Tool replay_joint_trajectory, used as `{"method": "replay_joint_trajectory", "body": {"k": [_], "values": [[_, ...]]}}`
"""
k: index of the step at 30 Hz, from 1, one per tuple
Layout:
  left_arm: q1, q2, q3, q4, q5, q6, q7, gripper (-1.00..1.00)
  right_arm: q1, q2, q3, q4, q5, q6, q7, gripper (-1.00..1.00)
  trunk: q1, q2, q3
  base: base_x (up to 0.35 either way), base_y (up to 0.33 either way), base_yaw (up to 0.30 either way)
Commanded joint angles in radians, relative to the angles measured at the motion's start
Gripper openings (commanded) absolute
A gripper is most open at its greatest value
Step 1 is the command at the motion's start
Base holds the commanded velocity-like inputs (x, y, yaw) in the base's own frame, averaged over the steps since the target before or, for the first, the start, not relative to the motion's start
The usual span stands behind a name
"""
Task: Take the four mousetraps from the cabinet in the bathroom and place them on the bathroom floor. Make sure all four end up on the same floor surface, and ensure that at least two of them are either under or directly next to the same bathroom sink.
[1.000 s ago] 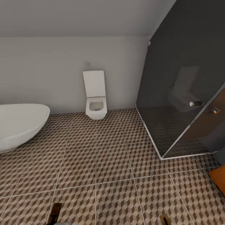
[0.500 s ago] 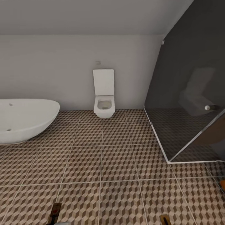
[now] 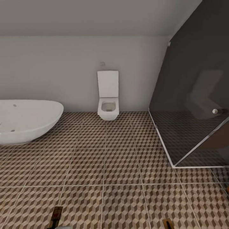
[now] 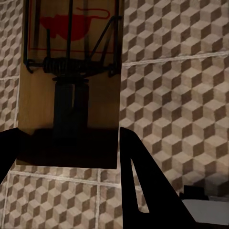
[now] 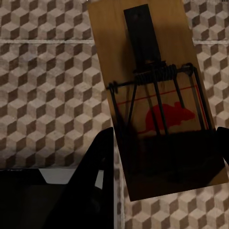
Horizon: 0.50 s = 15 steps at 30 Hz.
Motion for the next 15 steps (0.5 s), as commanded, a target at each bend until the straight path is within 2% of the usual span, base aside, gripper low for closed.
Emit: {"method": "replay_joint_trajectory", "body": {"k": [1,15], "values": [[-0.001,-0.001,-0.008,0.004,-0.001,-0.002,0.009,-1.00,-0.001,-0.001,0.008,0.000,-0.010,-0.004,-0.003,-1.00,0.001,-0.002,0.000,0.000,0.000,0.086],[-0.001,-0.001,-0.008,0.004,-0.001,-0.002,0.009,-1.00,-0.001,-0.001,0.008,0.000,-0.010,-0.004,-0.003,-1.00,0.001,-0.002,0.020,0.000,0.000,0.090]]}}
